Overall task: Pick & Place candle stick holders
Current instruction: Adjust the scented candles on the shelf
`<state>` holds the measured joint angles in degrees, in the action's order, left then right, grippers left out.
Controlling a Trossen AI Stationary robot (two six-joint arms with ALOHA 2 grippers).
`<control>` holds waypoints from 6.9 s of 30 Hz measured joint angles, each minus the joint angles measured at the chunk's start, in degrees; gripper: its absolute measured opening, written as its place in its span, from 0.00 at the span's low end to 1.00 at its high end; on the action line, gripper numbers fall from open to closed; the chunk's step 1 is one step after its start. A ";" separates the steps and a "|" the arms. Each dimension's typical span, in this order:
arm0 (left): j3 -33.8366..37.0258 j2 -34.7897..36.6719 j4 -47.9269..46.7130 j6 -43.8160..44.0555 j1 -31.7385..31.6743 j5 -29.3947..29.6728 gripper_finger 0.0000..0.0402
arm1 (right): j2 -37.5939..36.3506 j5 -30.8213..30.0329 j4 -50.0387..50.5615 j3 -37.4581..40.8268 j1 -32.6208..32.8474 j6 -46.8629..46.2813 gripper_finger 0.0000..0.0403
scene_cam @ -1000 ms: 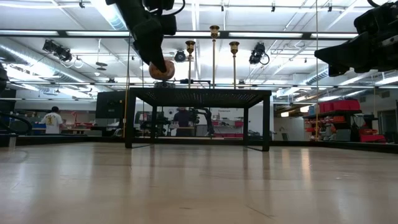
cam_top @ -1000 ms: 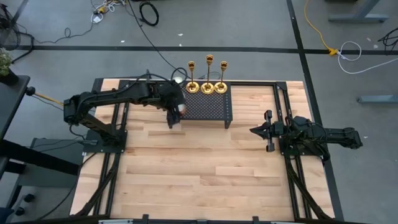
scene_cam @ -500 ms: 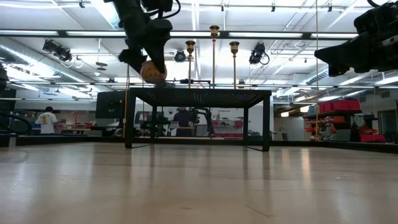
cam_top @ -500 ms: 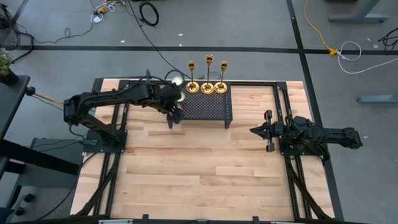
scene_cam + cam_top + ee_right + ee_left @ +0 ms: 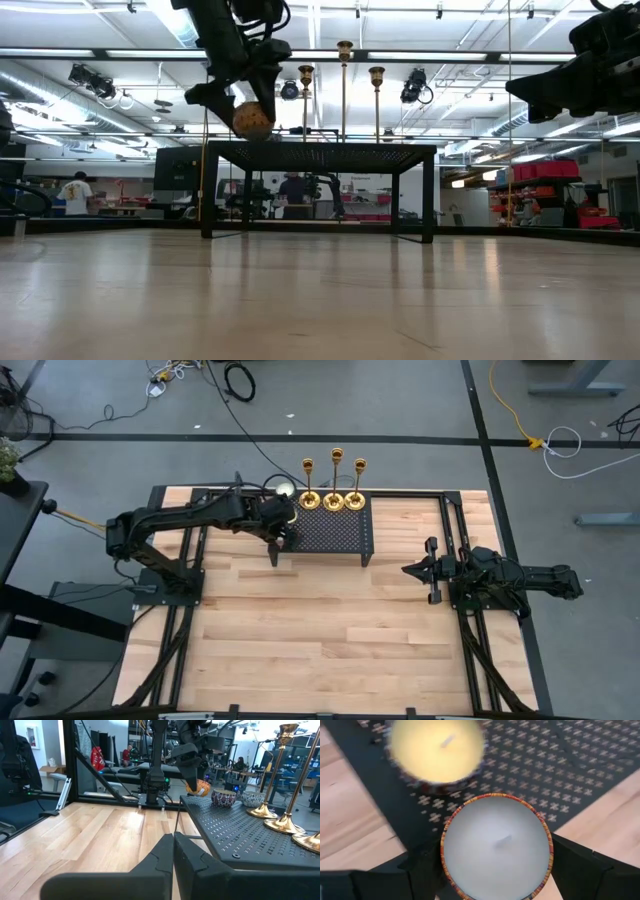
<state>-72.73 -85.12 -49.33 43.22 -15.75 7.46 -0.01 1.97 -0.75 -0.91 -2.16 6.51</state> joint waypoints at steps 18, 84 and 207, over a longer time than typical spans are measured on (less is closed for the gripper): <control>0.02 -1.91 -0.35 0.68 -0.59 2.39 0.78 | 0.00 -0.01 -0.02 -0.02 -0.01 0.00 0.03; -13.14 -3.37 1.53 -36.02 -1.40 3.85 0.73 | 0.00 0.01 -0.01 0.00 0.00 0.00 0.03; -13.14 -5.63 -0.25 -53.29 -32.15 -2.13 0.00 | 0.00 0.01 -0.02 0.00 -0.01 0.00 0.03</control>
<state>-85.86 -90.75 -49.58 -10.07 -47.90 5.34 -0.01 1.98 -0.78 -0.91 -2.17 6.50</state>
